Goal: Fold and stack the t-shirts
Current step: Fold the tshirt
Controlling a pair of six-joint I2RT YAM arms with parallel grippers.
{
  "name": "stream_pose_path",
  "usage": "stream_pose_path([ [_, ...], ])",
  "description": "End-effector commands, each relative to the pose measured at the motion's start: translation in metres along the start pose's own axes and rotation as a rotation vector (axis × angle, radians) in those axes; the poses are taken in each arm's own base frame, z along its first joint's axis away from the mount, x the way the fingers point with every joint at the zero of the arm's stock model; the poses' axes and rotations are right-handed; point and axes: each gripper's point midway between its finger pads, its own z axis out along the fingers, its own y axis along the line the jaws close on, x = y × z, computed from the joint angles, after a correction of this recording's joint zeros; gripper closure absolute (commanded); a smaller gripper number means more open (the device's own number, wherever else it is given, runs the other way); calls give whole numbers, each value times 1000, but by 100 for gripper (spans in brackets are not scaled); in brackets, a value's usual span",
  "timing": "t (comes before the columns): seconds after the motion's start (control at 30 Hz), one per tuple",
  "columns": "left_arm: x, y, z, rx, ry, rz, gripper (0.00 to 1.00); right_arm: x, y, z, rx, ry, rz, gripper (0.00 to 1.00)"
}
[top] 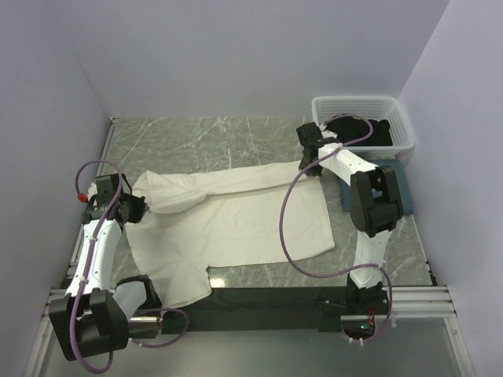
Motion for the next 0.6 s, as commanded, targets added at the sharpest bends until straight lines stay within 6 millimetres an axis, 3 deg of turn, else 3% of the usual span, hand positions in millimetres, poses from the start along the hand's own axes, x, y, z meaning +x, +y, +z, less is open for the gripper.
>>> stream_pose_path([
  [0.0,-2,7,-2,-19,-23,-10,99,-11,-8,-16,-4,-33,36,100],
  [0.37,25,40,15,-85,49,-62,99,17,-13,-2,1,43,26,100],
  [0.57,16,41,15,-101,8,-41,99,24,-16,2,11,64,19,100],
])
